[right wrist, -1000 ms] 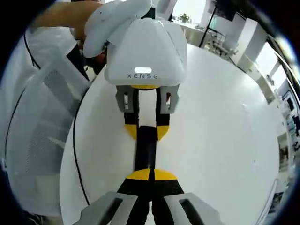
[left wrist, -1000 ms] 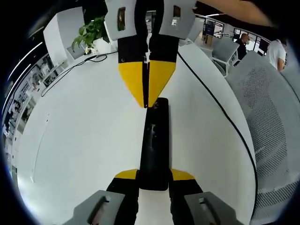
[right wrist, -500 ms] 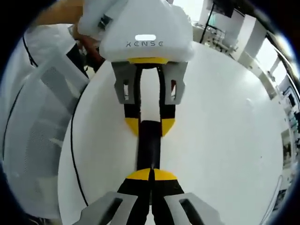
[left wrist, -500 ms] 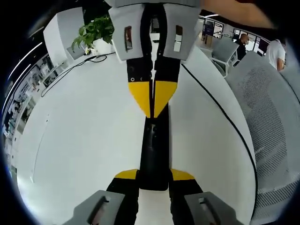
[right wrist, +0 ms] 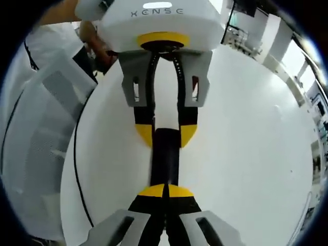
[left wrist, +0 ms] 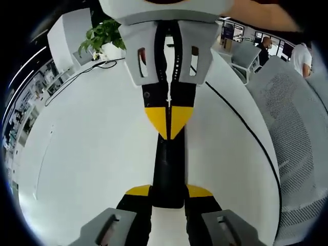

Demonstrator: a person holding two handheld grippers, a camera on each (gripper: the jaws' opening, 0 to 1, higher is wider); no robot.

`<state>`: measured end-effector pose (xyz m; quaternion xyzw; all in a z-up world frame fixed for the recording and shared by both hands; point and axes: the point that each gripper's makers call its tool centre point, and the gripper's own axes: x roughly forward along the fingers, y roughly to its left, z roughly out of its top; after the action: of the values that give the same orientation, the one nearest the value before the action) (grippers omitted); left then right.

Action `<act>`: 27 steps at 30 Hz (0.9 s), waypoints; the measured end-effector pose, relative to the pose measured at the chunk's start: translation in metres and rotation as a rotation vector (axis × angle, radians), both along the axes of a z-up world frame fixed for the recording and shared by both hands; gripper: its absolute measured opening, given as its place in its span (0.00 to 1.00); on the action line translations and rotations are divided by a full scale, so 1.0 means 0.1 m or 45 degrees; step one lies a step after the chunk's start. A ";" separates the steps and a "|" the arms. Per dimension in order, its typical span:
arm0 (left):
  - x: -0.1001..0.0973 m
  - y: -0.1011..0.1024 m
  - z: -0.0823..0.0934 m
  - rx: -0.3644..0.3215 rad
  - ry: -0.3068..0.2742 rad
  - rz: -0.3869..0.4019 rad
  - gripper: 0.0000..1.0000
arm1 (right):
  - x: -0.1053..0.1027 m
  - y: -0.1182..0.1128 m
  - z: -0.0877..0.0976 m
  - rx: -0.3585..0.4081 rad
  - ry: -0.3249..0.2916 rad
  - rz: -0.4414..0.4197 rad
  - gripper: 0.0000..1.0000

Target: Press the specified remote control buttons in sequence, fully releasing each button before pressing the next.

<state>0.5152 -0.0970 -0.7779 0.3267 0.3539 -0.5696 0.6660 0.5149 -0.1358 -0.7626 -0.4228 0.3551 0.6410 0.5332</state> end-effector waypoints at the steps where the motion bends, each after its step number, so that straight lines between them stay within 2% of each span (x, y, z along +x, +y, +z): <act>1: 0.00 0.00 0.00 0.000 0.000 0.000 0.24 | -0.01 0.00 -0.01 -0.003 0.002 0.001 0.00; 27: 0.01 0.01 -0.01 -0.007 -0.004 0.004 0.23 | -0.01 0.00 -0.08 -0.033 0.015 0.006 0.00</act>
<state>0.5161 -0.0959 -0.7784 0.3253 0.3519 -0.5691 0.6682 0.5139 -0.1359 -0.7705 -0.4268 0.3655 0.6400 0.5241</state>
